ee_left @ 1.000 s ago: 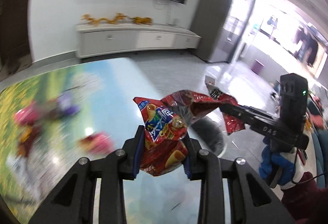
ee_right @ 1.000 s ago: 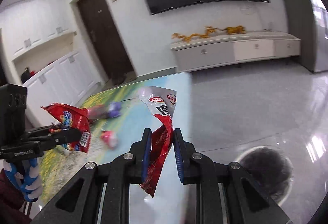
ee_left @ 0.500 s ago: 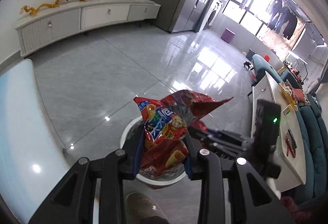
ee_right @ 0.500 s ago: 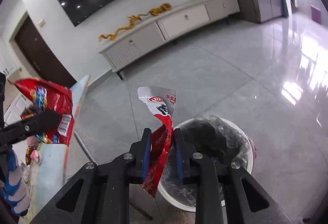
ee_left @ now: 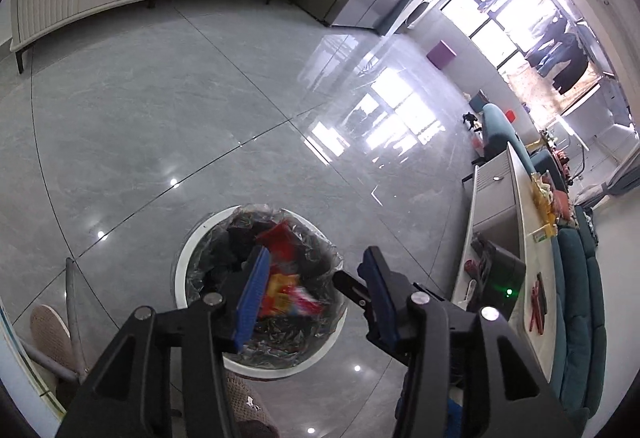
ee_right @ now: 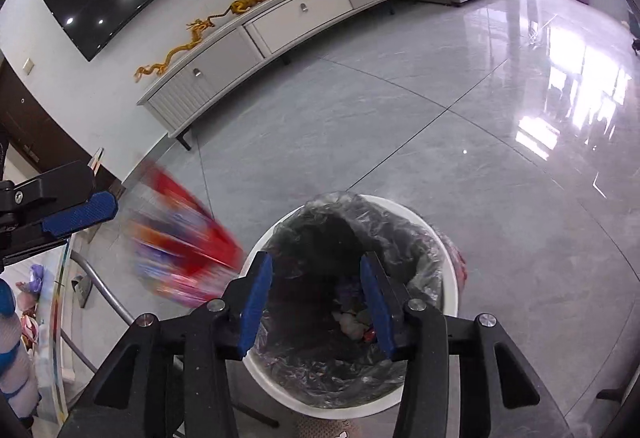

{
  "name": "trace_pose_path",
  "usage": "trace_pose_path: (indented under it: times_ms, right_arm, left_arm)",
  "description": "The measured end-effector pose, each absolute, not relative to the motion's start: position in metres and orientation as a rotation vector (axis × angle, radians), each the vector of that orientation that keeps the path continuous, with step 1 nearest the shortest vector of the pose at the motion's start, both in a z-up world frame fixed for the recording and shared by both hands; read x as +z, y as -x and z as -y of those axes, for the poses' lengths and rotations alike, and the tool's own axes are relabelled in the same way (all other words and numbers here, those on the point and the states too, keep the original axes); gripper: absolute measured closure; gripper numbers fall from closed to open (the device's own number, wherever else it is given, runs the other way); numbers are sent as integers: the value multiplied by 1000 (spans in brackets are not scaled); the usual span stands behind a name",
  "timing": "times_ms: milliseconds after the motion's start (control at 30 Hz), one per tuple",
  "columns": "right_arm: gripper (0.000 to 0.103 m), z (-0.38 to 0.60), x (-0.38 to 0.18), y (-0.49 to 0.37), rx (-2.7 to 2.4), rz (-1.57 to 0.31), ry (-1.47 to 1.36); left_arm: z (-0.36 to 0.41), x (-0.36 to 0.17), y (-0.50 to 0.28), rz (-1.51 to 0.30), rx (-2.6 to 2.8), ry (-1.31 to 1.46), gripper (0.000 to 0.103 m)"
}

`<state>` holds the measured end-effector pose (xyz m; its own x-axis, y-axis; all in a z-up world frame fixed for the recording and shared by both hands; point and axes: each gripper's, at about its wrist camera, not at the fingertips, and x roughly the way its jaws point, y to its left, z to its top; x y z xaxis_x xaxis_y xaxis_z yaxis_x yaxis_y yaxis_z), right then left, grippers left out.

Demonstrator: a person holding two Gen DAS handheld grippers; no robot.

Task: Collect trash
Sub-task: 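Open the right tool over the bin while the left tool drops the red chip bag, then move both tools back over the table toward the remaining wrappers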

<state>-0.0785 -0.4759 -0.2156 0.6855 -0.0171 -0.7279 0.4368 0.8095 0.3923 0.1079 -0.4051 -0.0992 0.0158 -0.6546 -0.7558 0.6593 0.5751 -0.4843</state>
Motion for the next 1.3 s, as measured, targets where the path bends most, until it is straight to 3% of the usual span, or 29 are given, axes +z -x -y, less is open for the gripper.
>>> trace_pose_path:
  times_ms: [367,533,700,800,1300]
  right_arm:
    - [59,479,-145,105,-356,-670,-484]
    - [52,462,-95,114,-366,-581,-401]
    - [47,440,-46,124,-363,-492,-337]
    - [46,423,-20,129,-330,-442,-325]
    - [42,293,55,118,-68,-343,-199]
  left_arm:
    - [369,-42,-105,-1028,-984,50,51]
    - [337,-8,-98,-928,-921,68,47]
    - [289,21,-87,-842,-861,99,46]
    - [253,33,-79,-800,-813,117,35]
    - [54,82,-42,-599,-514,204,34]
